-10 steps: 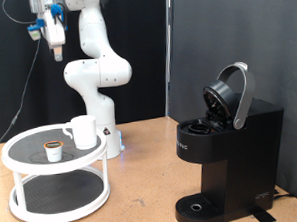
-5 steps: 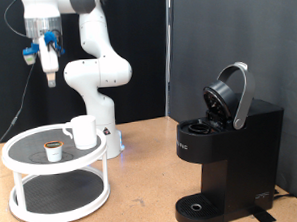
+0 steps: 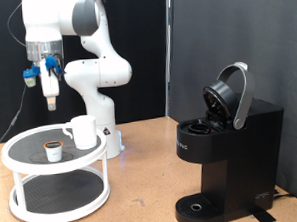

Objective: Make a cup of coffee with the keurig machine

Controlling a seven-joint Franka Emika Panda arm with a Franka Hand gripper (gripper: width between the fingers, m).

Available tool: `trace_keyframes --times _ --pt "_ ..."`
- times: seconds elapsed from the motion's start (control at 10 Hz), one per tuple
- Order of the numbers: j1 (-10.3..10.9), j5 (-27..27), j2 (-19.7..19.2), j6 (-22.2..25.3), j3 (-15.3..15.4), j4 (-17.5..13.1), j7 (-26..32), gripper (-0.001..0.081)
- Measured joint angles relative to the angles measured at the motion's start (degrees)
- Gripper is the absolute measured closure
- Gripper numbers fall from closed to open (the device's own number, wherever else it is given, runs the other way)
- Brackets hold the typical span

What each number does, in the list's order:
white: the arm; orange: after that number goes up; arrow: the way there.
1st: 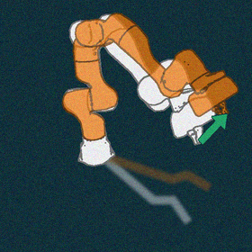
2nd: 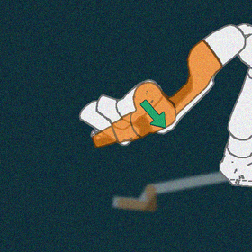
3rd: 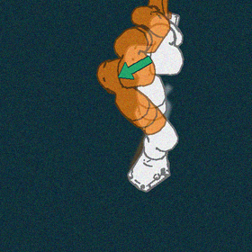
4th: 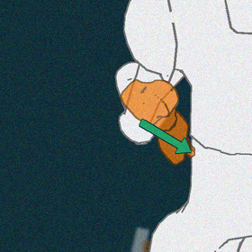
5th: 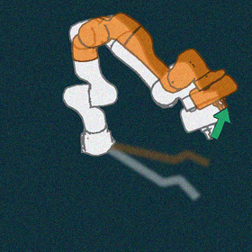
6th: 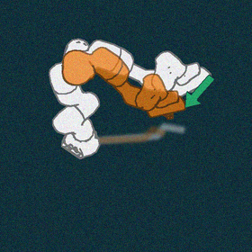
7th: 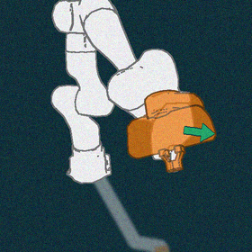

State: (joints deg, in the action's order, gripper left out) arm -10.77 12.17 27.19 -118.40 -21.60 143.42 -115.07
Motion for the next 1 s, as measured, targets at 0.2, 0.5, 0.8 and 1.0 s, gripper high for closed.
trace_keyframes --times 0.2,0.5,0.8,1.0 --pt "0.0 0.1 -1.6 -2.8 0.0 1.1 0.0 0.0072" --pt "-0.1 1.3 -3.4 -6.9 0.0 3.3 0.0 0.0072" --pt "-0.8 3.3 -4.8 -11.2 0.0 5.5 -0.8 0.0072" --pt "-1.5 4.6 -6.1 -14.2 0.0 6.6 -1.6 0.0072"
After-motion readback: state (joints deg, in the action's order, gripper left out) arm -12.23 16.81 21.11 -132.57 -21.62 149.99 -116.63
